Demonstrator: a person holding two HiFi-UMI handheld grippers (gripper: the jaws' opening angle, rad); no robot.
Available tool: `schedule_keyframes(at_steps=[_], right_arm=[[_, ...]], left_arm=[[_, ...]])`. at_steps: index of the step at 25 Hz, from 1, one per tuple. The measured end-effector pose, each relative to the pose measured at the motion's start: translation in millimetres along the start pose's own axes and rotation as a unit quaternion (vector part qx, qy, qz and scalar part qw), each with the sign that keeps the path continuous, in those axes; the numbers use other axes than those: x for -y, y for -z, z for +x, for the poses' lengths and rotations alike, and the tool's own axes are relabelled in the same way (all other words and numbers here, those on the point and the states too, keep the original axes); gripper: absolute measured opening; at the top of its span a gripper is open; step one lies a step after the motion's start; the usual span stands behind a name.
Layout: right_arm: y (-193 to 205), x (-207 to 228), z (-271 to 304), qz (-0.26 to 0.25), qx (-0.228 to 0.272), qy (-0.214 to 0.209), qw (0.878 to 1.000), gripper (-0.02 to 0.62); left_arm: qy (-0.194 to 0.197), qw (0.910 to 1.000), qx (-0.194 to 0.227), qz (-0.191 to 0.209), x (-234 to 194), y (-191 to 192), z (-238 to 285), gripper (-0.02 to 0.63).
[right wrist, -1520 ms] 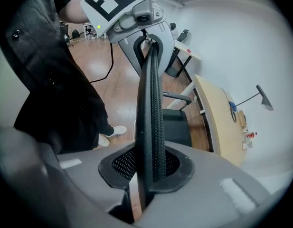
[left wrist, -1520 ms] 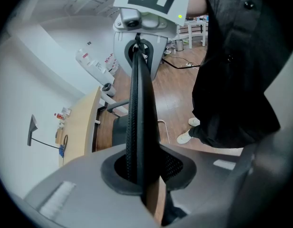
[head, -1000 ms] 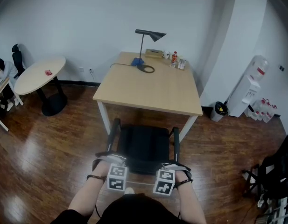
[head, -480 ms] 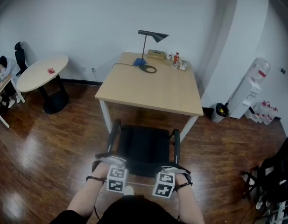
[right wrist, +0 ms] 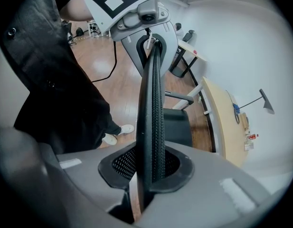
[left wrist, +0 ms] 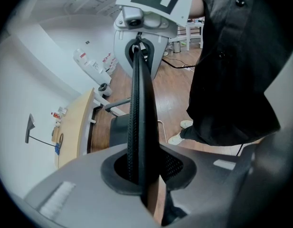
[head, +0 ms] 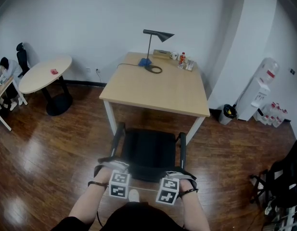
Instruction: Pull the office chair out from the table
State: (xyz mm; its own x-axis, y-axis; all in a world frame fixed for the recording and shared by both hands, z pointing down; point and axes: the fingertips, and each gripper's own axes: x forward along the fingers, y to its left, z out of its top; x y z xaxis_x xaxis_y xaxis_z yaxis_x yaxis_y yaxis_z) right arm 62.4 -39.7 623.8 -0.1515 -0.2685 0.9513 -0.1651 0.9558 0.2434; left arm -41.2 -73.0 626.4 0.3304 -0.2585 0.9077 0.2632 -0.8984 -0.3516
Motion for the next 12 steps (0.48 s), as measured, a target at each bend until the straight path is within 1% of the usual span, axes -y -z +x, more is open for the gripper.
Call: schedule_keyframes(at_steps=[12], right_arm=[[-1.5, -13.0, -2.2, 0.0, -0.002, 0.001, 1.0, 0.075]], left_arm=[[0.005, 1.0, -0.004, -0.001, 11.8, -0.2, -2.8, 0.067]])
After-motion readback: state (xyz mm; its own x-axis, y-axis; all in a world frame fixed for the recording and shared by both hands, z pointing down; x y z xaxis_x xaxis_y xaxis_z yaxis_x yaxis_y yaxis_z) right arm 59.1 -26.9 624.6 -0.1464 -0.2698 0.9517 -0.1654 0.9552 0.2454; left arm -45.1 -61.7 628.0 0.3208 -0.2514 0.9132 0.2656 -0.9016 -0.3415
